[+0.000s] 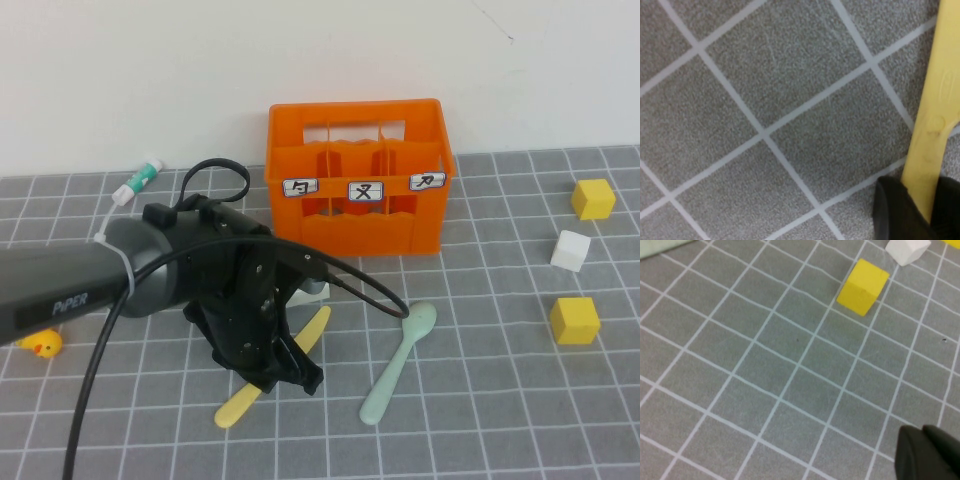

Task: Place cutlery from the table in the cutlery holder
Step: Pick up the knife, then place the knife on the box

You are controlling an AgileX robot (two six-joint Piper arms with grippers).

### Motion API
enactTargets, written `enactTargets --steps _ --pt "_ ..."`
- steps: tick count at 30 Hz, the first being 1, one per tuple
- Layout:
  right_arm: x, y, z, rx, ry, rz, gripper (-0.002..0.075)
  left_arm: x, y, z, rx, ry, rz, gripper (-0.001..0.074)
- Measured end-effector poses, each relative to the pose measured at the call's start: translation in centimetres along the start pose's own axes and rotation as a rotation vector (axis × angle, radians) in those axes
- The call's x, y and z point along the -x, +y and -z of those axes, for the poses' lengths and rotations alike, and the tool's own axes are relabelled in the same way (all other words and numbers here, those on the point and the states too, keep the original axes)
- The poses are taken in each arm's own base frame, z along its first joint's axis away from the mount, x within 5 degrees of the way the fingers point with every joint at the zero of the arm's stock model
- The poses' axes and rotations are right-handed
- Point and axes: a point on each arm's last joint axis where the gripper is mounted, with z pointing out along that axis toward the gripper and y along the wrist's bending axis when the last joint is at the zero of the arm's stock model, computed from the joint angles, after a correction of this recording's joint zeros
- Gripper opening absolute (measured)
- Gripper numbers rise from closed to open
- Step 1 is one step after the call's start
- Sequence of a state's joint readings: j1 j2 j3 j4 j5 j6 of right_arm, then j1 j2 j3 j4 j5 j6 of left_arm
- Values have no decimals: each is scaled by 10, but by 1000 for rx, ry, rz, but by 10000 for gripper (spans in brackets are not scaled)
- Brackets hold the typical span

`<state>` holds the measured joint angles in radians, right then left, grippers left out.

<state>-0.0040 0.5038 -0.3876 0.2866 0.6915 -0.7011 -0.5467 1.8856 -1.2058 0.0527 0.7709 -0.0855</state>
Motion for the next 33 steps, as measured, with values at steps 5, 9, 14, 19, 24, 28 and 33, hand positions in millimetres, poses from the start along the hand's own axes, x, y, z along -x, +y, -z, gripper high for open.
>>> enactTargets --steps 5,9,14,19,24,28,33 --pt "0 0 0 -3 -3 0 -3 0 0 0 0 3 0 127" --pt "0 0 0 -3 -3 0 -3 -1 1 3 8 2 -7 127" --pt "0 0 0 -3 -3 0 -3 -3 3 21 17 -24 -12 127" --pt "0 0 0 -3 -3 0 -3 -5 4 47 16 -85 -13 127" --pt "0 0 0 -3 -4 0 -3 -12 5 79 8 -155 -2 126" --pt "1 0 0 -5 -6 1 -3 -17 6 112 -6 -275 8 126" --pt "1 -1 0 -8 -10 1 -3 -16 7 152 -21 -529 11 125"
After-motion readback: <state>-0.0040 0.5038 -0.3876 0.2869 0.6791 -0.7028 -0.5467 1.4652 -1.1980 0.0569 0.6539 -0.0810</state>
